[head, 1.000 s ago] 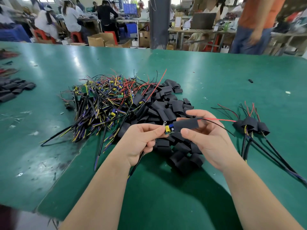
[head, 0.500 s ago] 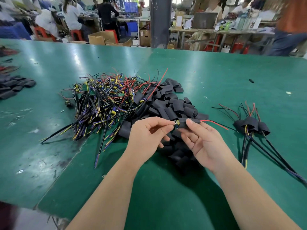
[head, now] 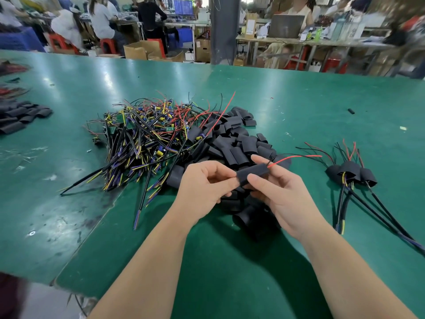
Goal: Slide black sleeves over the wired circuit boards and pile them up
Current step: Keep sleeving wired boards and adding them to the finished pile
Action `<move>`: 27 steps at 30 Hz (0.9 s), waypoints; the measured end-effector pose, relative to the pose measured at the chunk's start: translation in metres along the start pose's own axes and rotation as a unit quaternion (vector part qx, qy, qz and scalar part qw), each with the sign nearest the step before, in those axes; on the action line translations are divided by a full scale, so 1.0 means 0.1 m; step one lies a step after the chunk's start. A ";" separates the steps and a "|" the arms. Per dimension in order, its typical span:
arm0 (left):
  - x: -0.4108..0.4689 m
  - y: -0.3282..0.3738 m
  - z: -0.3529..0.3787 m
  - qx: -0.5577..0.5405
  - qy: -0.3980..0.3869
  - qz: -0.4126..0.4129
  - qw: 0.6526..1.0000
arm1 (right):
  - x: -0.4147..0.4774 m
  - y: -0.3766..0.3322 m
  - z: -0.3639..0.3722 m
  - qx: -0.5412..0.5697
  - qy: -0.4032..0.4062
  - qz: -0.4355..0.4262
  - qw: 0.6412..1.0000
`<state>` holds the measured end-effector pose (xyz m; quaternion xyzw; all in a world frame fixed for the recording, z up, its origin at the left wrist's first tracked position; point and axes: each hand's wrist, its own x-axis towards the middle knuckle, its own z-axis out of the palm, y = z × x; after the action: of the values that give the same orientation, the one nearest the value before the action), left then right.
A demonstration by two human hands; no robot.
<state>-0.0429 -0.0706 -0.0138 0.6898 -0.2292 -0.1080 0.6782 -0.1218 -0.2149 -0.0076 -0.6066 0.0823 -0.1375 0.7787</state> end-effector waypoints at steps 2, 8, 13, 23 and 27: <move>0.01 -0.01 0.01 0.017 0.004 -0.007 1.000 | 0.00 0.01 0.01 -0.016 0.002 0.007 1.000; -0.03 0.02 0.08 -0.006 -0.030 0.016 0.999 | 0.02 0.00 0.07 0.047 0.030 -0.006 0.998; -0.04 0.07 0.11 -0.132 -0.039 -0.017 0.990 | 0.10 -0.30 -0.20 0.191 0.135 -0.017 0.972; 0.10 -0.06 -0.16 0.296 0.273 0.138 0.905 | 0.13 -0.36 -1.01 -0.476 0.375 -0.041 0.795; 0.26 0.02 -0.36 0.537 0.318 0.086 0.777 | 0.16 -0.31 -0.89 -0.499 0.338 -0.080 0.794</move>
<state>-0.0043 -0.0505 -0.0056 0.9146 -0.0798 0.3168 0.2384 -0.1366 -0.3085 0.0006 -0.8304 0.3485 -0.3357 0.2764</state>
